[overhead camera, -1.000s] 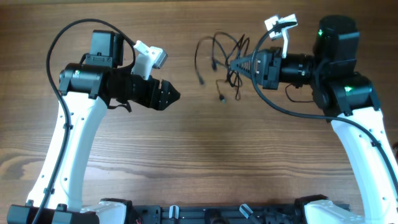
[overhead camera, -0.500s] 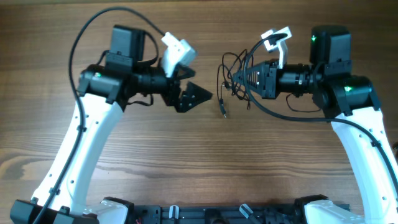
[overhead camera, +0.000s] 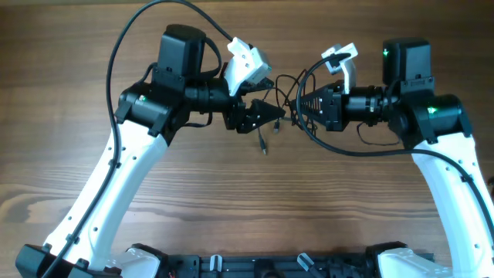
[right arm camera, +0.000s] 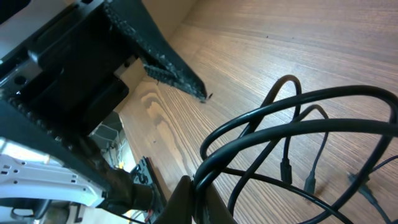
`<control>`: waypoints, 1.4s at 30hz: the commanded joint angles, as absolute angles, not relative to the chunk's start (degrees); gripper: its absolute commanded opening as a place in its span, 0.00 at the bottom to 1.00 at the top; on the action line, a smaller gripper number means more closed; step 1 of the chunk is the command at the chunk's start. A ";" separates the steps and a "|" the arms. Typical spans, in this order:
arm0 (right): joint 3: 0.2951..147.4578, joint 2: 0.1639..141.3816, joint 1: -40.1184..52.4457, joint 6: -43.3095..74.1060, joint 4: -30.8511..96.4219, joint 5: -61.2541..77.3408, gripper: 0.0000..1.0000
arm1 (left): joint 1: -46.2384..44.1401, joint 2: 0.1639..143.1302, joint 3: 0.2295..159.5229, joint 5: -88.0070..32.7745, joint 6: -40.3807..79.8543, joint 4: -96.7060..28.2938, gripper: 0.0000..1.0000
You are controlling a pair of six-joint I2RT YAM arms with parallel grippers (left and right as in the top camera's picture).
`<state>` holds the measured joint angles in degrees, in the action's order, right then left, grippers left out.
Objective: Untangle cables
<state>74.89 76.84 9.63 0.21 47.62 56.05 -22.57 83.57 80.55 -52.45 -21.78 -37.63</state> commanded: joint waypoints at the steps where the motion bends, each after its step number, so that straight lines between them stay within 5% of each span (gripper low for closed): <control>1: 75.31 77.03 9.80 -1.54 47.68 55.96 0.05 | -22.79 83.37 80.47 -53.56 -22.09 -37.36 0.63; 18: 75.31 77.03 9.80 -1.39 47.99 57.01 0.04 | -26.48 87.42 80.47 -53.54 -20.32 -31.20 0.60; 25: 75.31 77.03 9.80 -1.54 48.88 56.95 0.05 | -26.63 88.51 80.47 -53.54 -20.14 -30.59 0.40; 30: 75.31 77.03 9.80 -1.52 48.95 56.95 0.05 | -26.63 88.51 80.47 -53.54 -20.10 -30.59 0.04; 42: 75.31 77.03 9.80 -1.54 49.50 56.53 0.05 | -26.63 88.51 80.47 -53.52 -18.55 -30.37 0.04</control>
<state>74.87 76.93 9.17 -0.34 49.34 53.45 -26.52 88.09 80.55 -54.37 -19.18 -30.74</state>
